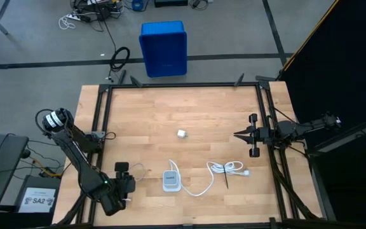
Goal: Insert USB
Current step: Insert the white charger cable into the white charger adapter
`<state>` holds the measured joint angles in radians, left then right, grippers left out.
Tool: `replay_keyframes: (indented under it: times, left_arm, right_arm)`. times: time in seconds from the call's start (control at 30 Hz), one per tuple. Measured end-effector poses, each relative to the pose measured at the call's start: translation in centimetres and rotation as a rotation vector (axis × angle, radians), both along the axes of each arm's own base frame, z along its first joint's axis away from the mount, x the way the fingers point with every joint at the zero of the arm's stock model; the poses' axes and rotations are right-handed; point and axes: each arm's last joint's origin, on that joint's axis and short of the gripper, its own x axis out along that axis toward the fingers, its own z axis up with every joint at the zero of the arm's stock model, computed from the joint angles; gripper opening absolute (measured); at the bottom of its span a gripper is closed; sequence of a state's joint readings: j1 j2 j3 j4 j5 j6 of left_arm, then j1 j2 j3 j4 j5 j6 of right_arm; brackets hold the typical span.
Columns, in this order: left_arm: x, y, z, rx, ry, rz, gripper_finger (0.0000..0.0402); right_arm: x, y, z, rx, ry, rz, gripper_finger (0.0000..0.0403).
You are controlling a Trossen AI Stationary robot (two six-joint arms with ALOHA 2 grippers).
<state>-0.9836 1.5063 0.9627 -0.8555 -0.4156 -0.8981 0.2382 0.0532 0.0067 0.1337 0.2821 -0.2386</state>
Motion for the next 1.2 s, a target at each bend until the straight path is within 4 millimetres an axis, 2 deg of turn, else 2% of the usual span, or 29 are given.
replay_keyframes:
  times: [0.53,0.83,1.03,1.2]
  left_arm:
    - [0.2,-0.3,0.1,-0.032,-0.022,-0.008,0.0169]
    - [-0.1,-0.9,-0.9,-0.114,0.160,-0.038,0.0169]
    - [0.1,-0.4,-2.9,0.020,0.261,-0.032,0.0169]
    - [0.6,0.6,-3.5,0.099,0.275,-0.010,0.0170]
  right_arm:
    - [0.0,0.0,0.0,0.000,0.000,0.000,0.0005]
    - [0.0,0.0,0.0,0.000,0.000,0.000,0.0007]
    - [0.0,0.0,0.0,0.000,0.000,0.000,0.0006]
    - [0.0,0.0,0.0,0.000,0.000,0.000,0.0008]
